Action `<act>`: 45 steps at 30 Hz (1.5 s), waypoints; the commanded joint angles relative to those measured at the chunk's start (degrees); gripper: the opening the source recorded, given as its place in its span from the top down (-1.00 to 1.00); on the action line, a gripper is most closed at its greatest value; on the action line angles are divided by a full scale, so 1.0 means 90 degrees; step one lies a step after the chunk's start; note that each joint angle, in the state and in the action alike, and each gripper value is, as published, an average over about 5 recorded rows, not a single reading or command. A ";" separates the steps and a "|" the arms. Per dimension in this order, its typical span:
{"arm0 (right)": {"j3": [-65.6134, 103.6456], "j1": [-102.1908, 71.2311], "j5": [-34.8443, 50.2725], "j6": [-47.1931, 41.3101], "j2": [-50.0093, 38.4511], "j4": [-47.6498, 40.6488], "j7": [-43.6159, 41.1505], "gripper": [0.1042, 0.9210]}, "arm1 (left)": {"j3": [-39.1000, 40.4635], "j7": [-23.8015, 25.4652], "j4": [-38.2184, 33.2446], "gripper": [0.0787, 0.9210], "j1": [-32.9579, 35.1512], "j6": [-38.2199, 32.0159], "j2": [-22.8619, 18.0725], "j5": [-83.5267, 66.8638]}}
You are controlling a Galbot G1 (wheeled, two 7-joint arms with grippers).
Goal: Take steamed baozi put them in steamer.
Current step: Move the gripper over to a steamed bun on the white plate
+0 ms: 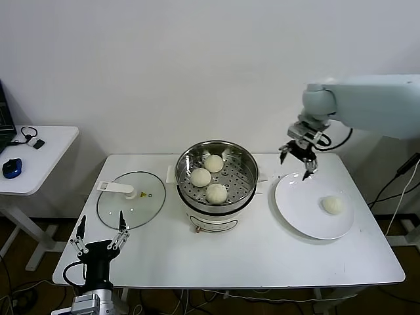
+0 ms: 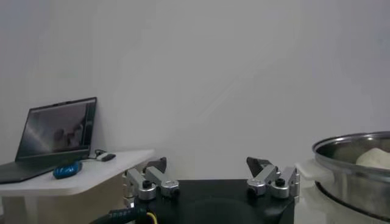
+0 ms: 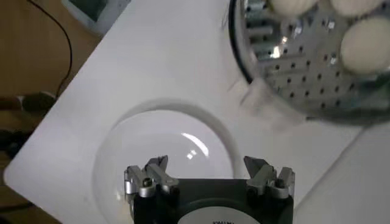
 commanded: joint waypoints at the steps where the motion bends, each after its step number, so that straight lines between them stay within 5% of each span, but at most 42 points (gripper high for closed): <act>1: 0.0389 -0.0837 -0.0554 -0.0446 -0.1358 -0.0889 -0.0343 -0.76 | 0.0006 -0.0005 0.0055 -0.77 0.0012 -0.0022 -0.0011 0.0037; 18: 0.2787 -0.3489 -0.1720 -0.0054 -0.1348 -0.3001 -0.0201 -0.76 | -0.0026 -0.0118 0.0154 -0.77 0.0207 -0.0157 -0.0083 0.0224; 45: 0.4008 -0.4635 -0.1947 0.0049 -0.0757 -0.4231 0.0051 -0.76 | -0.0090 -0.0095 0.0346 -0.77 0.0112 -0.0154 0.0011 0.0198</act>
